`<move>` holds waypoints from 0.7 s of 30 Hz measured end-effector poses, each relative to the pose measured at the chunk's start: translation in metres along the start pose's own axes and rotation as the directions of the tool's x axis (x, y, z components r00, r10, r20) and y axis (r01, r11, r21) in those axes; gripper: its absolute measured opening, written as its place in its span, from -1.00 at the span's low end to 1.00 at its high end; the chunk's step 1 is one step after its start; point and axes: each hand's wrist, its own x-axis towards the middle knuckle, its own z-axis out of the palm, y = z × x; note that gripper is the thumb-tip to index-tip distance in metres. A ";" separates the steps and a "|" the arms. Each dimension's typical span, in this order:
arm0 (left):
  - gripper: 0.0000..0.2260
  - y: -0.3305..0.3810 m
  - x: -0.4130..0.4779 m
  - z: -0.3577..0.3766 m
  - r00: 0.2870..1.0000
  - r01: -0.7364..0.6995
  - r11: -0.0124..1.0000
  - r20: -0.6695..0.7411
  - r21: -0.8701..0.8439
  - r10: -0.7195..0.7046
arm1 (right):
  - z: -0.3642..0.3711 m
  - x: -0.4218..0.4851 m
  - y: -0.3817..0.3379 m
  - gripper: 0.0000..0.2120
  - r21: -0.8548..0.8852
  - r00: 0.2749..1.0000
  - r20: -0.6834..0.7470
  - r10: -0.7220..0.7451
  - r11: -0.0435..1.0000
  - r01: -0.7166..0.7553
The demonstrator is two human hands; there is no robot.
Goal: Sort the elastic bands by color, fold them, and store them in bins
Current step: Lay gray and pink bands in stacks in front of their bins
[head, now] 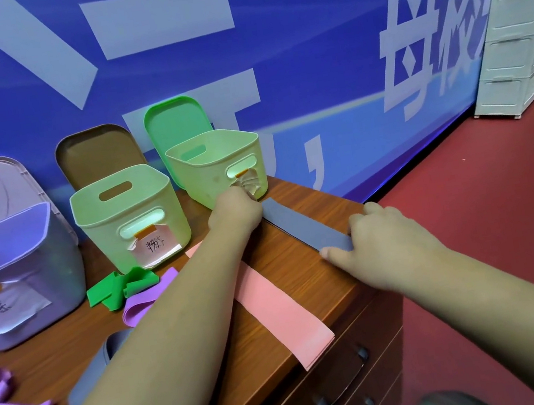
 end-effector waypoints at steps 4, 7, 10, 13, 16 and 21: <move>-0.80 -0.001 0.000 -0.003 0.994 -0.065 0.997 0.084 0.027 0.063 | 0.000 -0.003 -0.005 -0.35 -0.027 1.000 0.017 -0.021 0.999 0.021; -0.83 -0.001 -0.004 -0.005 0.990 -0.111 0.992 0.097 0.059 0.105 | 0.000 -0.003 -0.008 -0.48 0.019 1.000 0.015 -0.017 1.000 0.016; -0.83 -0.001 -0.007 -0.005 0.989 -0.120 0.991 0.093 0.068 0.113 | -0.002 -0.003 -0.011 -0.52 0.027 1.000 0.023 -0.003 1.000 0.003; -0.81 -0.001 -0.009 -0.006 0.988 -0.129 0.989 0.096 0.075 0.121 | -0.001 -0.003 -0.013 -0.51 0.028 1.000 0.024 0.008 1.000 -0.009; -0.80 -0.002 -0.009 -0.007 0.988 -0.130 0.989 0.090 0.074 0.123 | -0.001 -0.002 -0.013 -0.52 0.045 1.000 0.023 0.014 0.999 -0.015; -0.84 -0.003 -0.011 -0.009 0.989 -0.123 0.990 0.085 0.067 0.117 | 0.000 -0.001 -0.013 -0.52 0.055 1.000 0.026 0.017 0.998 -0.018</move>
